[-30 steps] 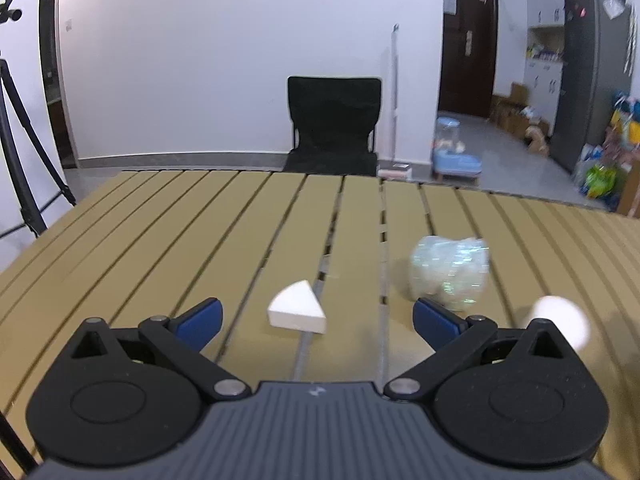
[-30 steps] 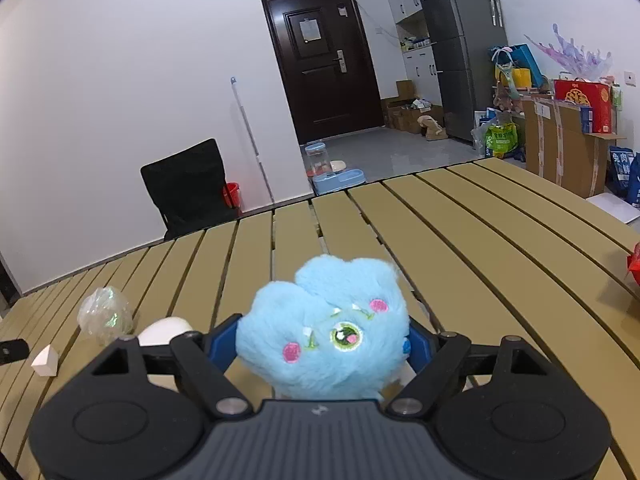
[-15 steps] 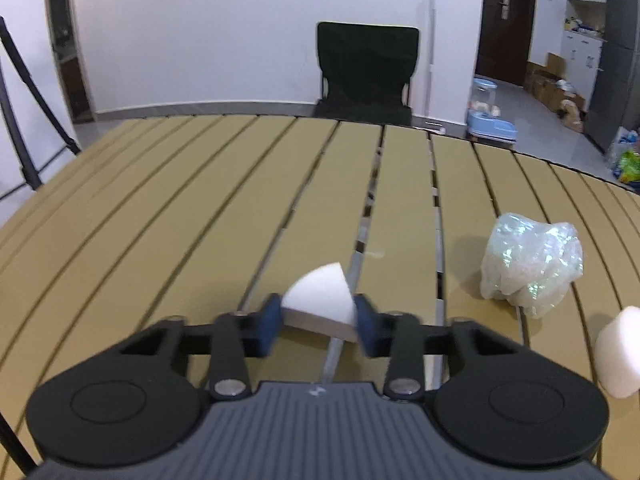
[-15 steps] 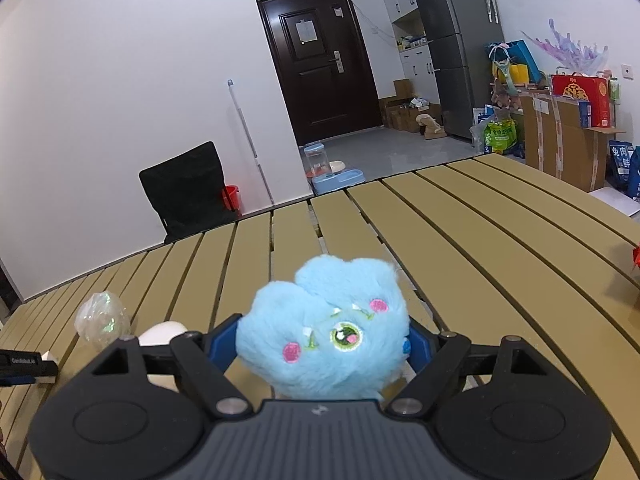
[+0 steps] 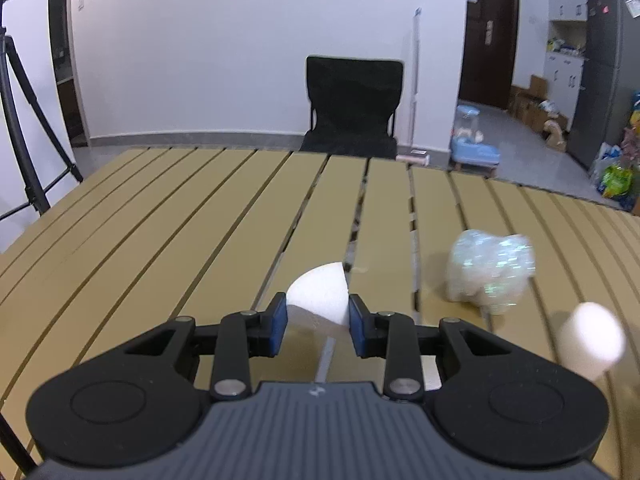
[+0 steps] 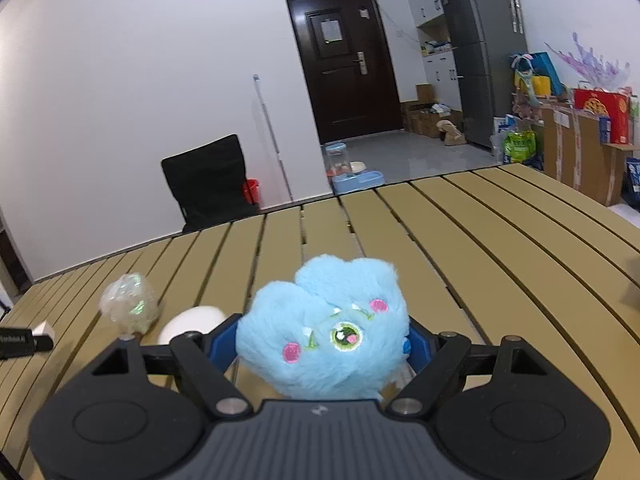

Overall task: Collect trash
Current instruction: 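Lower the left gripper onto the white foam wedge and close it while the right holds the plush, then carry the white foam wedge and blue plush from the table over the black bin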

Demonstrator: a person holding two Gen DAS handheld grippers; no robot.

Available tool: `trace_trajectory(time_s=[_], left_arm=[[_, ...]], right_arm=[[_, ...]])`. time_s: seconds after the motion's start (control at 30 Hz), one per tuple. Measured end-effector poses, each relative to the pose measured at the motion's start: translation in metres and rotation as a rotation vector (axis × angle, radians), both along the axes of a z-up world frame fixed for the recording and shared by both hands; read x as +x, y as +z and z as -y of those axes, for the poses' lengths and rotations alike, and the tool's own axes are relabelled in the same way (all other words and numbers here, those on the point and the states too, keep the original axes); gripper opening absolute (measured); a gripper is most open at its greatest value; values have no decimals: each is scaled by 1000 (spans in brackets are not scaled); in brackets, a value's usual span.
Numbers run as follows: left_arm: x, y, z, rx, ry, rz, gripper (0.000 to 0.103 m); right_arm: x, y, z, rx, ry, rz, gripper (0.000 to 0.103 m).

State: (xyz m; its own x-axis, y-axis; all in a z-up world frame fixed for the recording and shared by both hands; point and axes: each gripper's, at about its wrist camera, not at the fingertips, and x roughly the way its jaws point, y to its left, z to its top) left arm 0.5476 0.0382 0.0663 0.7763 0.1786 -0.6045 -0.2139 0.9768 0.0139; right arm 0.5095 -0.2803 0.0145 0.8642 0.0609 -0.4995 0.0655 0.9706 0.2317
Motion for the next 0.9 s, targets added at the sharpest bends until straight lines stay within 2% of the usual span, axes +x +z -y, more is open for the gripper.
trace_trajectory(time_s=[0.3,0.5,0.9], left_arm=[[-60,33,23,-12,-85,81,33],[-112,52,32,-33,-140,138,33],[-192,62,48,-35,-184,174,33]], right_arm=[[-34,17,-12,-41,50,17,80],[-70,24,-15,-27,71,25,80],[-150,30,-17,-29,102,75,80]])
